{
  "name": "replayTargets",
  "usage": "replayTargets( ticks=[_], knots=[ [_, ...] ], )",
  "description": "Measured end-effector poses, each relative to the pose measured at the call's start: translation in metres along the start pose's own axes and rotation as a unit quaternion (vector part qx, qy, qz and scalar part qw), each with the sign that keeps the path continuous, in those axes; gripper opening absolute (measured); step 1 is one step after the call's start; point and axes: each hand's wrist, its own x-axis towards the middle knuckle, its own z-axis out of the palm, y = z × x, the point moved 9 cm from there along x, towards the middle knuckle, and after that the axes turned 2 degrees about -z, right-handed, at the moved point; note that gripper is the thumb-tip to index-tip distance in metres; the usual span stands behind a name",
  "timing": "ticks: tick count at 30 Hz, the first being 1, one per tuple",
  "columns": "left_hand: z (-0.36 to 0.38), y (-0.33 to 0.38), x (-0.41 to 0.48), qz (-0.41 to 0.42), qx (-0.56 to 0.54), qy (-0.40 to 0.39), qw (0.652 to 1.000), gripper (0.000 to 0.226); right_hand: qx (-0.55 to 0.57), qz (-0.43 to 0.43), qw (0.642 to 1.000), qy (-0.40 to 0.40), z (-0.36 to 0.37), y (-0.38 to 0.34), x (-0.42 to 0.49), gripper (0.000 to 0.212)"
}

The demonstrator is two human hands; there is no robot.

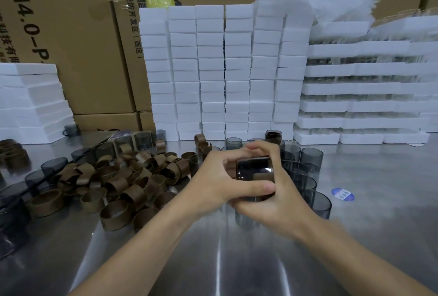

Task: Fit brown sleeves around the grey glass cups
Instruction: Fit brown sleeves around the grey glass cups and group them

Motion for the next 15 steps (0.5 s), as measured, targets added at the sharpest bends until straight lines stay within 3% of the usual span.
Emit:
replayTargets(
  ticks=[7,9,12,15],
  knots=[
    [-0.004,0.003,0.003,0.011,-0.031,0.013,0.999,0.040,0.003,-0.002,1.000,-0.014,-0.006,-0.008,0.008,0.094],
    [-0.003,-0.005,0.004,-0.026,-0.121,0.013,0.992,0.043,0.012,0.005,1.000,0.007,-0.013,-0.008,0.008,0.095],
    [0.010,-0.025,0.003,-0.115,-0.321,0.003,0.940,0.068,0.026,0.036,0.998,0.054,-0.020,-0.001,0.008,0.076],
    [0.021,-0.039,0.003,-0.170,-0.373,0.020,0.912,0.070,-0.005,0.042,0.997,0.060,-0.020,0.003,0.009,0.057]
  ],
)
